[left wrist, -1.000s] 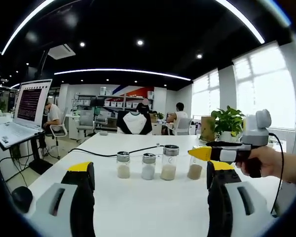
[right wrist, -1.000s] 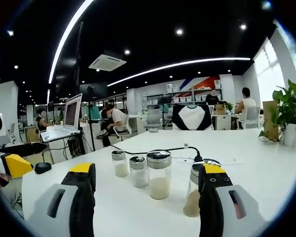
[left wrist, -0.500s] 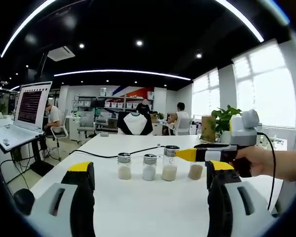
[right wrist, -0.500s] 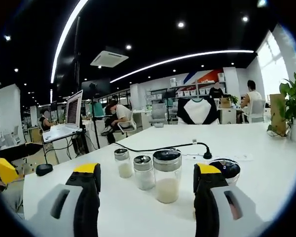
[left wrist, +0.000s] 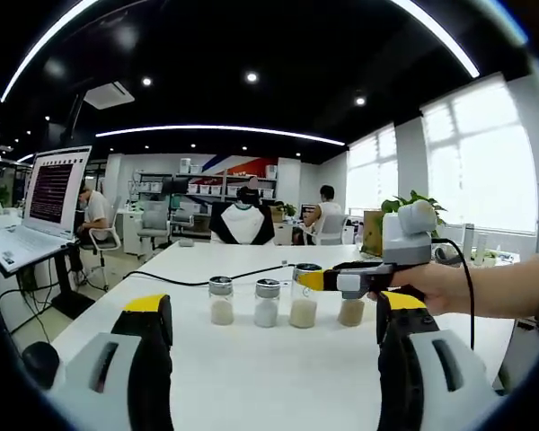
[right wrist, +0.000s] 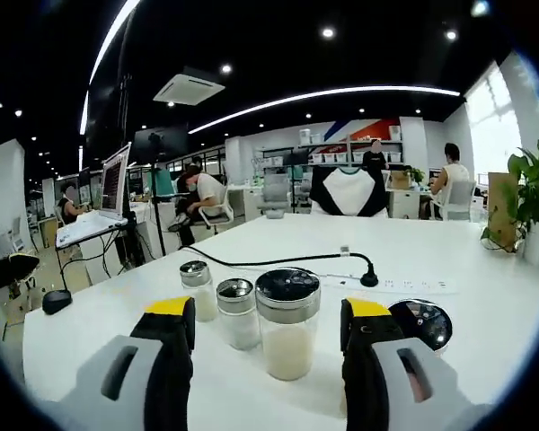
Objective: Rotate the seasoning bottle until the label or dispensing opening points toward the visible target arrow and the bottle remains upright within the marked orientation range
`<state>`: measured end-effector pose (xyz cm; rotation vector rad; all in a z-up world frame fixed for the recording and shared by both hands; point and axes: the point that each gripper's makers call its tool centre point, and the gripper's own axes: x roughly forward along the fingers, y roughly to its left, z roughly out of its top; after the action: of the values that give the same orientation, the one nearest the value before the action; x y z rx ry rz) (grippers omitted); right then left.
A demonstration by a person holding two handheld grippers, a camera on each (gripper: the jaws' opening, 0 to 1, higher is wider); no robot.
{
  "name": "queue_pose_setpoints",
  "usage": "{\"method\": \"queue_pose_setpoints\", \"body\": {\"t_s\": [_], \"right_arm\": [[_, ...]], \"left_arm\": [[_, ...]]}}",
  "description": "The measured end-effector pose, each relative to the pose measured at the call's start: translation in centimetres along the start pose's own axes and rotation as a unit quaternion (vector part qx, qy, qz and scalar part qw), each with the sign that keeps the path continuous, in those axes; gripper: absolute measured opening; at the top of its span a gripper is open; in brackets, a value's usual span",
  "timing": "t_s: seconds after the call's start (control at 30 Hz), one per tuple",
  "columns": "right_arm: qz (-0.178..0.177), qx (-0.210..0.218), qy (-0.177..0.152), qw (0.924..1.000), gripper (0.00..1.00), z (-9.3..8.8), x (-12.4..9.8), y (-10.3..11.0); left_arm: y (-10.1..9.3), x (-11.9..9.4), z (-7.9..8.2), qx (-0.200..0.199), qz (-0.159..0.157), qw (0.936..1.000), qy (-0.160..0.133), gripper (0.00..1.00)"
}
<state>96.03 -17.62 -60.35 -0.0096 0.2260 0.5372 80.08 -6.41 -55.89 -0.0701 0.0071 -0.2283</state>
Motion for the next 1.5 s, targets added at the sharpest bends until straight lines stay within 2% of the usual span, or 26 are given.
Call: {"method": "queue_pose_setpoints", "body": {"t_s": [0.13,0.2,0.33,0.5,0.7,0.8,0.87,1.0,1.5], "right_arm": [[-0.011,-0.009,0.021,0.9997,0.63,-0.4,0.9,0.1],[-0.028,-0.015,0.036,0.9988,0.61,-0.7,1.3,-0.4],[-0.047,0.008,0.049,0.9977,0.55,-0.9,2.7,-0.9],[-0.068,0.003,0.074,0.9949,0.54,-1.6,3.8,-1.2],[-0.101,0.019,0.103,0.9894,0.45,-2.7,4.4,-2.5],[-0.101,0.012,0.115,0.9881,0.43,-3.2,4.8,-2.6],[-0.103,0.052,0.114,0.9867,0.43,-3.6,5.0,-2.5],[-0.104,0.030,0.137,0.9847,0.42,-3.9,5.0,-2.4],[-0.094,0.004,0.149,0.9844,0.41,-3.9,5.0,-2.6]], "left_arm": [[0.0,0.1,0.0,-0.004,0.000,1.0000,-0.001,1.00],[-0.1,0.0,-0.1,-0.003,0.000,1.0000,0.000,1.00],[-0.2,0.1,-0.1,-0.003,-0.003,1.0000,0.001,1.00],[-0.2,0.1,0.2,-0.003,-0.003,1.0000,-0.003,1.00],[-0.1,0.0,0.3,-0.004,-0.004,1.0000,-0.003,0.99],[-0.2,0.0,0.2,-0.005,-0.005,1.0000,-0.002,0.99],[-0.2,0.0,0.0,-0.005,-0.005,1.0000,0.000,0.99],[-0.3,-0.1,0.3,-0.002,-0.006,1.0000,-0.002,0.99],[0.6,-0.3,0.0,-0.002,0.004,1.0000,0.004,0.99]]}}
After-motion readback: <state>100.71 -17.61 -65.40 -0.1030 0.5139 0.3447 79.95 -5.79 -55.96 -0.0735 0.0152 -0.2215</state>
